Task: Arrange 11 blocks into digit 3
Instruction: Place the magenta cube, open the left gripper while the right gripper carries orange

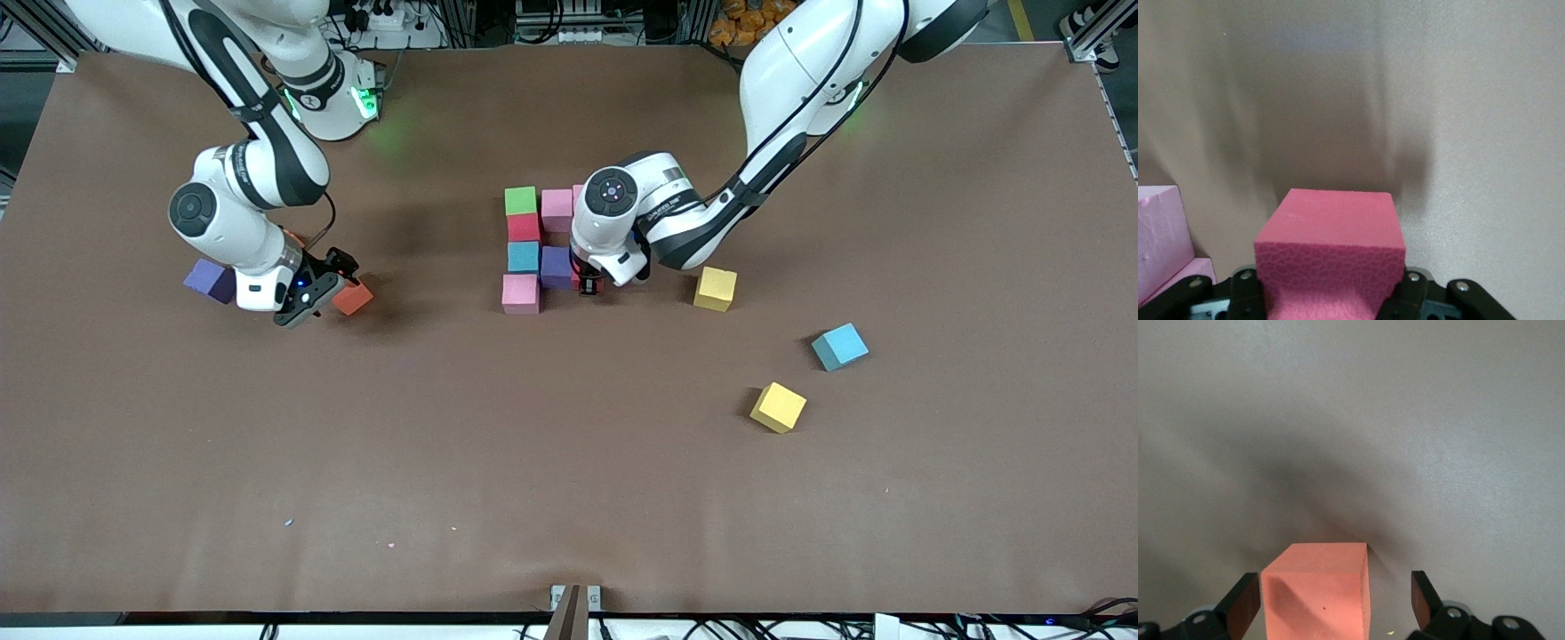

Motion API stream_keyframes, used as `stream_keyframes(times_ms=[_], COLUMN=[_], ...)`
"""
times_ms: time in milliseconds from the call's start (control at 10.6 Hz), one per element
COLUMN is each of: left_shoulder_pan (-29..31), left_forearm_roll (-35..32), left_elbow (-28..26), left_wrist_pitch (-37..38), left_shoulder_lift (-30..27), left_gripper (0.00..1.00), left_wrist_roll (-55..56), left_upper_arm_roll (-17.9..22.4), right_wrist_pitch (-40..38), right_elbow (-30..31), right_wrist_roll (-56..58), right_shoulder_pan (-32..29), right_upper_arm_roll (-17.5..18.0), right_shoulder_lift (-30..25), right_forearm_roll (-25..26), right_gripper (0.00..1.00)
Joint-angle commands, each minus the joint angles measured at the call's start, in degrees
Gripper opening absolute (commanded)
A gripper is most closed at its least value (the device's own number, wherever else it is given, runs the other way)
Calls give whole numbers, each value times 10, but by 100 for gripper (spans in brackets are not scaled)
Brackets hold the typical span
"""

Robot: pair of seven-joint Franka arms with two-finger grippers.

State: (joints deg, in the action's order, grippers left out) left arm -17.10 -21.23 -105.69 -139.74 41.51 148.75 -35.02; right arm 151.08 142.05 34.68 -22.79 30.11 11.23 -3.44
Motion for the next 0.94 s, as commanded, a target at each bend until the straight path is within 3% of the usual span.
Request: stream_keyframes(times_ms=[0,753,847], left_shoulder_pan=[-8,-9,-9], left_forearm_roll=[5,2,2], left_elbow=[7,7,7], left_wrist_pitch=[-3,-4,-4], left_shoulder_lift=[3,9,10], left_gripper=[1,1,2], left_wrist_roll=[9,9,9], left_upper_arm_roll=[6,6,6], right_wrist_pitch=[36,85,85], right_elbow=[19,43,43], right_wrist_roll=[16,28,28], right_shoulder_pan=[3,1,1], right_upper_arm_roll=[2,2,1], right_shoulder_lift=[8,27,28], right_forearm_roll=[-19,-18,-18], right_gripper=[100,100,89])
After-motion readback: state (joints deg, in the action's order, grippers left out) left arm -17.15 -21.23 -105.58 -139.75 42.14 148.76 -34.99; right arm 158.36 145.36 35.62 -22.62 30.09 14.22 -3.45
